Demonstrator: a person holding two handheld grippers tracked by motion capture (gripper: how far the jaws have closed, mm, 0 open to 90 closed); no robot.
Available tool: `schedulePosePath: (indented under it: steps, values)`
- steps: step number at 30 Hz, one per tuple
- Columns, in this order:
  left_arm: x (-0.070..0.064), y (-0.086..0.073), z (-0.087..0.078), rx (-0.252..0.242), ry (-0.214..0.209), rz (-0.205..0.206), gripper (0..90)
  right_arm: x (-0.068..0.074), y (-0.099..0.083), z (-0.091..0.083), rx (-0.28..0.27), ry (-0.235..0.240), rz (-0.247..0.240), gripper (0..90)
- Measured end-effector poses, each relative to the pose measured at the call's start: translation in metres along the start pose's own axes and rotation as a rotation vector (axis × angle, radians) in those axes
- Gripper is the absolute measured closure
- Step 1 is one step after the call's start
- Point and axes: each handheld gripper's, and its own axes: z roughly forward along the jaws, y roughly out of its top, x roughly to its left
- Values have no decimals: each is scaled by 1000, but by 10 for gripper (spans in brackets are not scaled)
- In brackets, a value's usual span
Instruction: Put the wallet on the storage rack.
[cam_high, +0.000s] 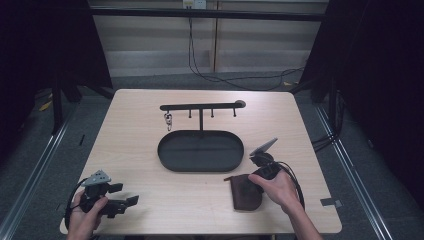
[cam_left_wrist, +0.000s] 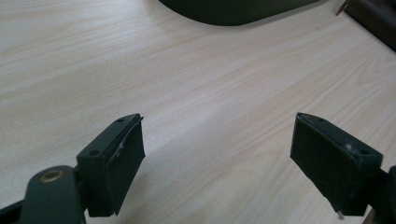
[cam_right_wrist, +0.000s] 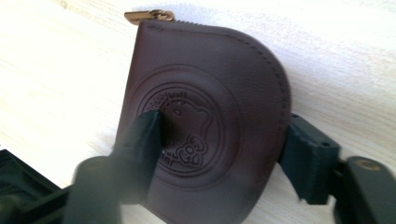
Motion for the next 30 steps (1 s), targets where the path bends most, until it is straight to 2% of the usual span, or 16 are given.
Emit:
schedulePosePath:
  steps: [3,8,11,14,17,21,24,27,29,30]
  values:
    - [0,0,0,-4,-1,-3,174,-4,1,-7,-31,13,7,549]
    - [0,0,-1,-6,1,-3,174,1,5,-11,-25,-16,-5,604]
    - [1,0,-2,-12,2,-1,175,5,7,-16,-26,-55,-20,625]
    - [1,0,-1,-9,2,-1,176,7,8,-21,-34,-67,-21,664]
    - [1,0,-1,-9,3,1,176,5,8,-27,-54,-37,-18,712]
    - [1,0,-3,-14,3,3,178,8,8,-33,-57,-82,-25,714]
    - [2,0,-3,-16,2,0,178,8,8,-37,-65,-70,-23,737]
    - [2,0,-3,-17,1,2,178,10,9,-39,-58,-99,-29,739]
    - [1,0,-3,-23,-2,0,178,13,10,-42,-51,-104,-35,768]
    - [1,1,-3,-32,-1,1,178,14,9,-45,-65,-86,-37,822]
